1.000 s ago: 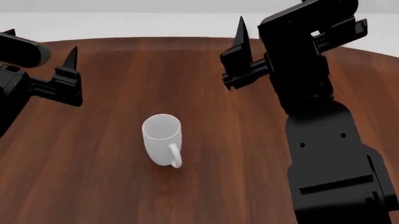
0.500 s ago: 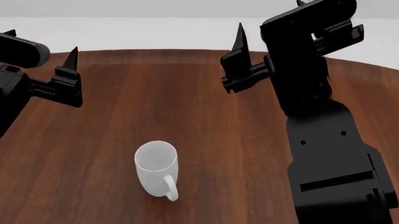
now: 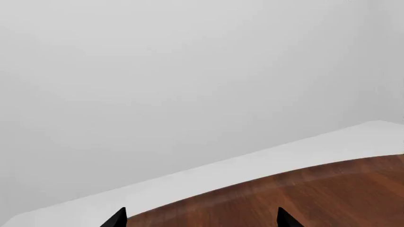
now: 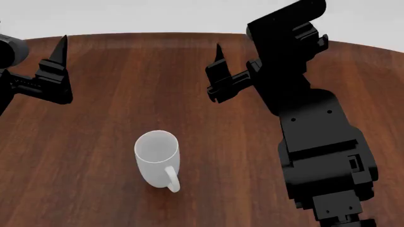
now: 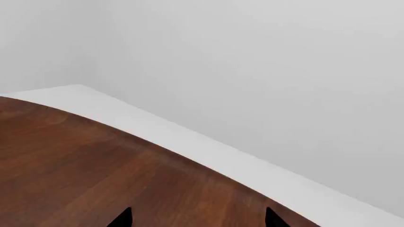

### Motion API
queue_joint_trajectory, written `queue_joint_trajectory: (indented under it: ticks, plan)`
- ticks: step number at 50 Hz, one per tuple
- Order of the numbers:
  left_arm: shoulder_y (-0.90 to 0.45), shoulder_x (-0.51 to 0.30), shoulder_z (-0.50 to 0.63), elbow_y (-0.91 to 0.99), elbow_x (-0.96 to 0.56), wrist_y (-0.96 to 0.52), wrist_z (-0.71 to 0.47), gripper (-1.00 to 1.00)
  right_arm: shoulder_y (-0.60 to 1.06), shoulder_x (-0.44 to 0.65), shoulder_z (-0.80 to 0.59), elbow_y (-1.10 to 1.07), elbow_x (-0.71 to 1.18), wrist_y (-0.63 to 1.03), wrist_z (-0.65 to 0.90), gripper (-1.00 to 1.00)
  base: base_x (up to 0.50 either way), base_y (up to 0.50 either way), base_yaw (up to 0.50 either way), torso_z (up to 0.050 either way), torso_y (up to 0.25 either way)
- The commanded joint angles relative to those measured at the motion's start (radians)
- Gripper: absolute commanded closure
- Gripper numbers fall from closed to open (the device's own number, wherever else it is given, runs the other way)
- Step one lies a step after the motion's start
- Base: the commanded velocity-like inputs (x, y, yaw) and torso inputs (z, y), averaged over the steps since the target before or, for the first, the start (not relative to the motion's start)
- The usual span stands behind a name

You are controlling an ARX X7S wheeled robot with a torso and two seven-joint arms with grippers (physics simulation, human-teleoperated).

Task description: Put the white mug on the plate.

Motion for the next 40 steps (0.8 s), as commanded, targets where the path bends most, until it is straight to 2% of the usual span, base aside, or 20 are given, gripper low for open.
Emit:
queue_joint_trajectory:
  ticks: [1, 14, 24, 33, 40]
  plan:
    - [0.008, -0.011, -0.008, 0.118, -0.017, -0.043, -0.017, -1.00, -0.011, -0.003, 0.004, -0.023, 0.032, 0.026, -0.022, -1.00, 0.00, 0.00, 0.00, 0.028, -0.125]
    - [-0.005, -0.020, 0.006, 0.203, -0.028, -0.095, -0.027, -1.00, -0.059, 0.018, 0.010, -0.150, 0.073, 0.091, -0.037, -1.00, 0.00, 0.00, 0.00, 0.029, -0.126]
    - [-0.014, -0.021, 0.011, 0.244, -0.038, -0.127, -0.035, -1.00, -0.078, 0.014, 0.022, -0.166, 0.110, 0.099, -0.055, -1.00, 0.00, 0.00, 0.00, 0.030, -0.125]
    - [-0.028, -0.027, 0.015, 0.277, -0.046, -0.158, -0.040, -1.00, -0.119, 0.017, 0.053, -0.316, 0.185, 0.202, -0.048, -1.00, 0.00, 0.00, 0.00, 0.030, -0.126]
    - [-0.027, -0.028, 0.021, 0.278, -0.045, -0.155, -0.043, -1.00, -0.135, 0.021, 0.052, -0.353, 0.205, 0.229, -0.049, -1.00, 0.00, 0.00, 0.00, 0.030, -0.126]
